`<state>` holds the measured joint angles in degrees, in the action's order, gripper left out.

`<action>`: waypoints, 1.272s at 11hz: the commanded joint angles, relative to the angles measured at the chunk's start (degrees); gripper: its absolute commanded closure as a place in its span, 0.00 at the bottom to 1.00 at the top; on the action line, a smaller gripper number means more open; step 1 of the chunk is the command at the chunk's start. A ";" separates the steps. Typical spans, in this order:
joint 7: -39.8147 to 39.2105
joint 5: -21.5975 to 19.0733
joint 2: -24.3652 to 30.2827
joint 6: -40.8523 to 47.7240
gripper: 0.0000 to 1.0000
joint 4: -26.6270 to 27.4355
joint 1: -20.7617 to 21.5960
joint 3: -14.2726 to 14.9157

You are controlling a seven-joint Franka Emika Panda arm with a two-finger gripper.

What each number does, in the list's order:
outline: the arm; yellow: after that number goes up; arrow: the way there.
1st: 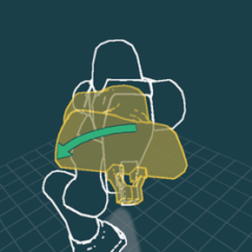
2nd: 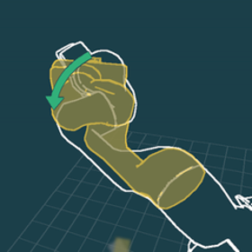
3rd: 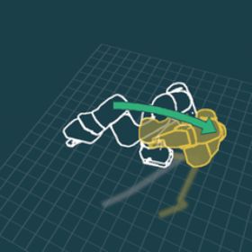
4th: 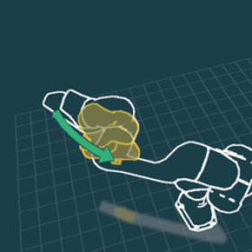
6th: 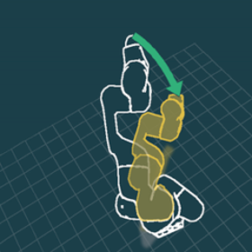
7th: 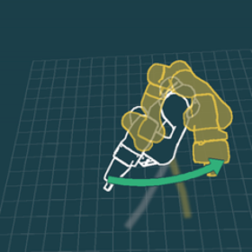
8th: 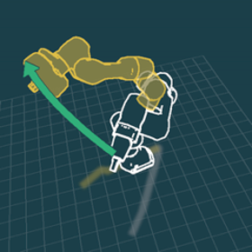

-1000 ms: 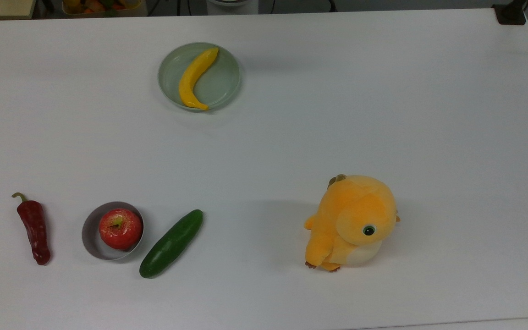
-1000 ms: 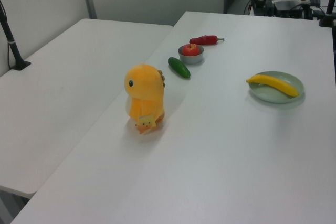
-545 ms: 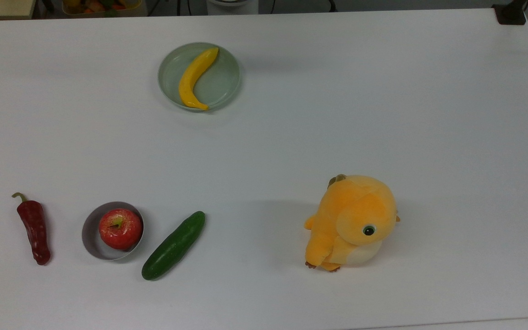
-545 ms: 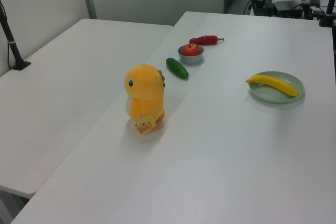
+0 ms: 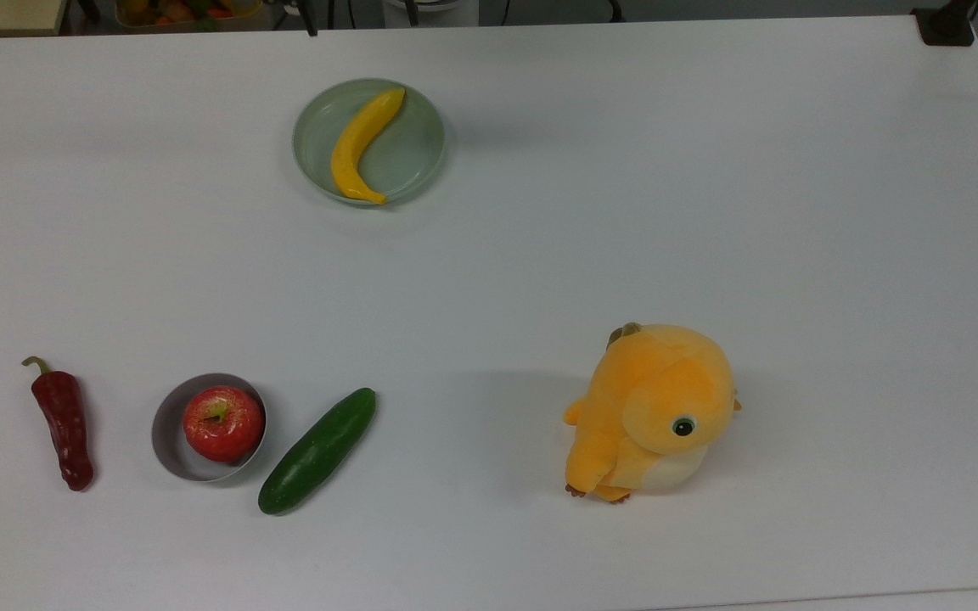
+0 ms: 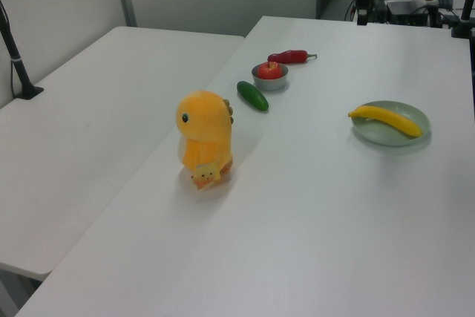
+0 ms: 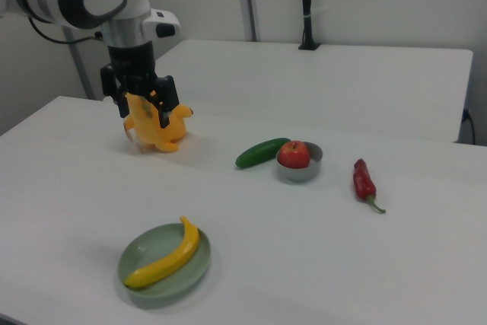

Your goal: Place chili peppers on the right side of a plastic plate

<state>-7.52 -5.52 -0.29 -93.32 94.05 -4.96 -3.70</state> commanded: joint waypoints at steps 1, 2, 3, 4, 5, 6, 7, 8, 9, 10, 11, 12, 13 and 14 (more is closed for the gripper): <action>-0.90 1.55 -2.51 -5.78 0.00 -0.97 0.13 1.24; -2.74 2.43 -4.61 -9.21 0.00 -0.97 0.13 1.85; -4.68 2.96 -6.37 -10.81 0.00 -1.24 -0.39 2.03; -7.31 3.58 -8.56 -13.35 0.00 -3.59 -1.44 2.03; -11.25 5.15 -11.28 -16.51 0.00 -6.05 -2.06 2.03; -12.77 5.16 -13.66 -18.81 0.00 -9.29 -3.89 1.95; -12.96 4.82 -16.03 -21.44 0.00 -11.85 -5.74 1.95; -13.04 4.73 -18.23 -26.69 0.00 -13.18 -7.06 1.86; -13.13 4.64 -20.08 -33.18 0.00 -13.19 -8.56 1.86; -13.13 4.64 -22.71 -39.77 0.00 -13.28 -9.09 2.03; -13.13 4.64 -25.26 -45.14 0.00 -13.37 -10.49 2.03; -13.22 4.64 -27.89 -49.37 0.00 -13.63 -11.55 2.03; -13.31 4.72 -30.70 -54.11 0.00 -13.63 -12.26 2.12; -13.74 4.64 -33.34 -58.34 0.00 -13.63 -13.13 2.12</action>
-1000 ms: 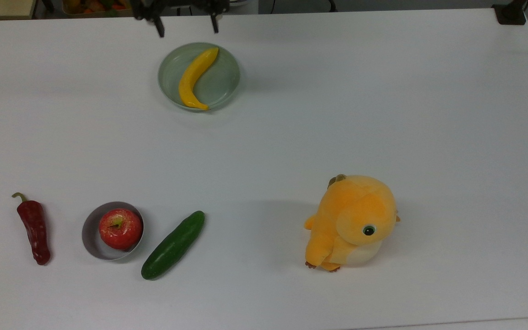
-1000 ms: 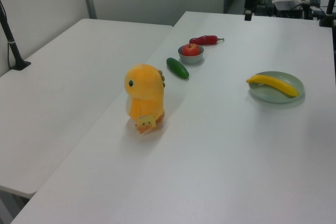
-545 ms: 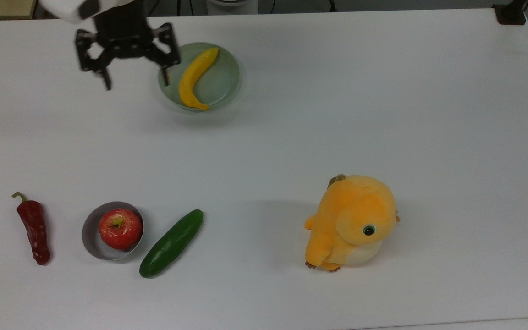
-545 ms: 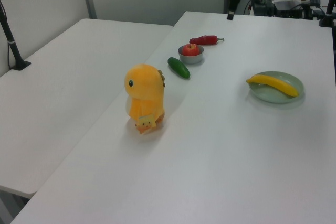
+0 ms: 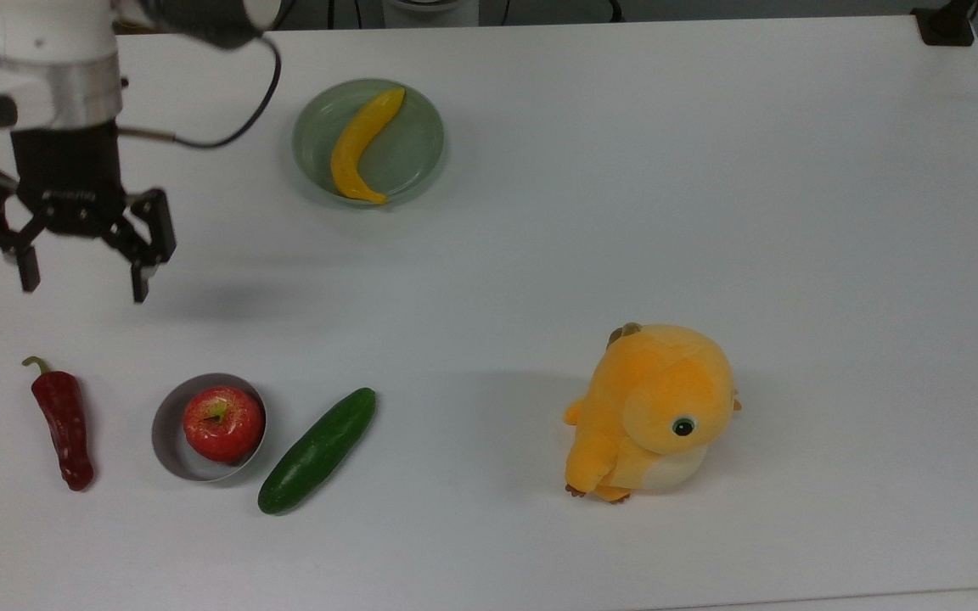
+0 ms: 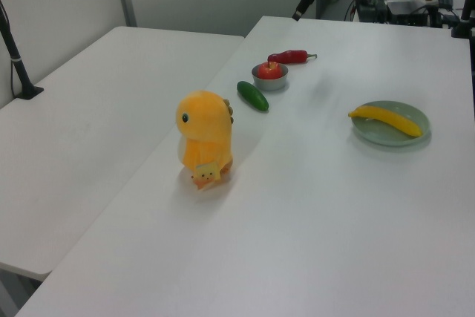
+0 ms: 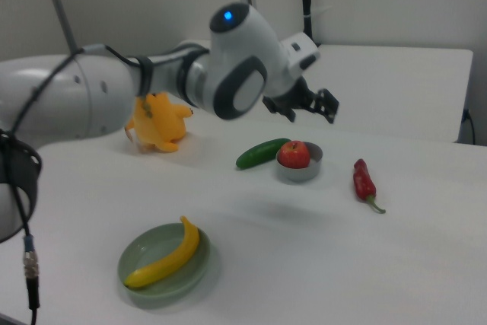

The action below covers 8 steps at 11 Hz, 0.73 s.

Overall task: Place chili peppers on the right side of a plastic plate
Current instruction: 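Move the open right gripper over the red chili pepper and lower it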

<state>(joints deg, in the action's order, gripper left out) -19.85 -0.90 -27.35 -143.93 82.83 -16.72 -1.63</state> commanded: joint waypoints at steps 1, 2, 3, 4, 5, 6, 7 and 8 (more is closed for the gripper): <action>-2.29 0.11 -9.09 -11.07 0.00 -2.67 -1.65 0.04; -2.65 0.11 -11.56 -13.45 0.00 -3.97 -2.52 0.04; -2.83 0.11 -13.50 -14.52 0.00 -5.21 -2.79 0.04; -2.83 0.20 -15.78 -16.10 0.00 -6.35 -3.14 0.04; -2.83 0.20 -17.98 -17.85 0.00 -7.23 -3.15 0.04; -2.83 0.28 -19.39 -19.35 0.00 -7.85 -3.06 0.04; -2.92 0.29 -20.28 -20.06 0.00 -8.20 -3.15 0.04; -2.92 0.29 -21.42 -21.29 0.00 -8.90 -3.49 0.04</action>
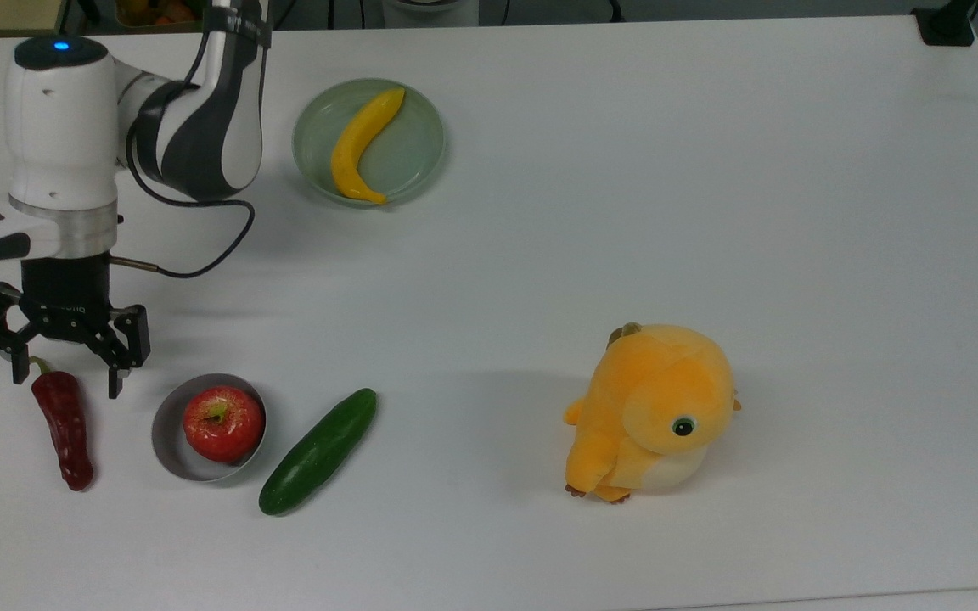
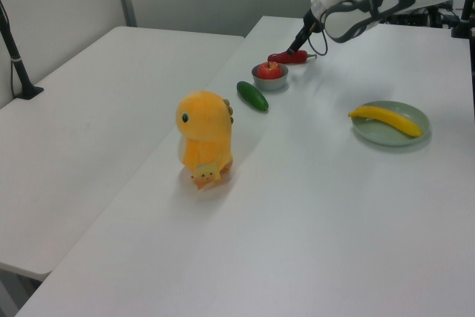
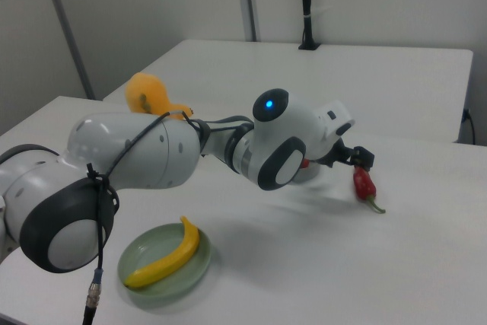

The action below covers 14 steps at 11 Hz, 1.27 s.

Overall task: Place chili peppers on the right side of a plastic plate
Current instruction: 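Close the right gripper on the red chili pepper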

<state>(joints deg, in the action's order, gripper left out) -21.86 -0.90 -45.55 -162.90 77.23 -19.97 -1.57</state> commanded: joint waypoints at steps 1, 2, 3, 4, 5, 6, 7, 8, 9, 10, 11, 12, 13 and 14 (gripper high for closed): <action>-0.90 0.37 -4.88 -4.25 0.00 -4.18 -0.34 -0.01; -0.90 0.37 -5.85 -4.88 0.00 -4.89 -0.68 -0.01; -0.90 0.46 -6.47 -4.89 0.00 -5.59 -0.69 0.16; -0.90 0.46 -6.91 -4.97 0.00 -5.60 -0.60 1.03; -0.99 0.46 -7.18 -4.97 0.00 -5.60 -0.60 1.22; -0.99 0.46 -7.36 -4.97 0.00 -6.12 -0.60 1.22; -0.99 0.46 -7.62 -4.97 0.00 -6.30 -0.69 1.30; -0.99 0.55 -7.71 -4.97 0.06 -6.21 -0.69 1.39; -0.99 0.55 -7.71 -4.97 0.12 -6.04 -0.60 1.65; -0.99 0.55 -7.71 -4.97 0.16 -5.78 -0.51 1.66; -0.99 0.55 -7.88 -4.97 0.17 -5.60 -0.42 1.66; -0.99 0.63 -8.41 -4.97 0.17 -5.60 -0.34 1.66; -0.99 0.64 -8.41 -4.97 0.17 -5.51 -0.25 1.66; -1.08 0.64 -8.41 -4.97 0.22 -5.51 -0.25 1.66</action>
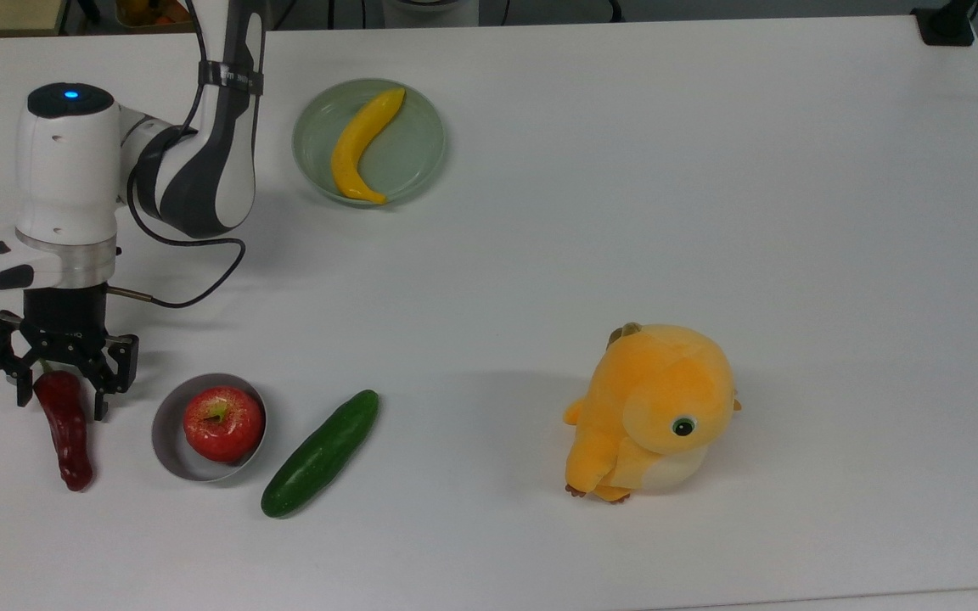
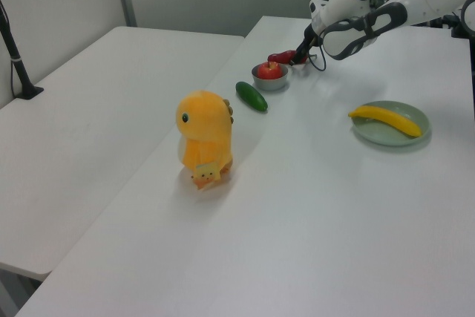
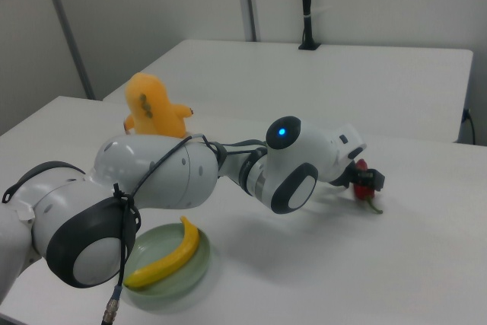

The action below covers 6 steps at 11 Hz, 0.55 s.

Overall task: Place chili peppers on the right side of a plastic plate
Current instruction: 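Close the right gripper on the red chili pepper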

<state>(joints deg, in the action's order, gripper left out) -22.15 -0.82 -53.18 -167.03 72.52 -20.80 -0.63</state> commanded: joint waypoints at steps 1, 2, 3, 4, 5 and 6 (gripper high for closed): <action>-0.79 0.65 -0.79 -0.84 0.28 -0.80 0.67 0.72; -0.79 0.65 -0.79 -0.84 0.38 -0.28 0.76 0.72; -0.79 0.65 -0.79 -0.84 0.50 -0.19 0.85 0.72; -0.79 0.65 -0.79 -0.84 0.61 -0.18 0.85 0.72; -0.79 0.65 -0.70 -0.84 0.67 -0.10 0.85 0.72; -0.70 0.74 -0.18 -0.93 0.68 0.69 0.85 0.72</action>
<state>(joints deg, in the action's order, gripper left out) -22.25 -0.79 -53.34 -167.13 72.41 -20.43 -0.63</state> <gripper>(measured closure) 0.564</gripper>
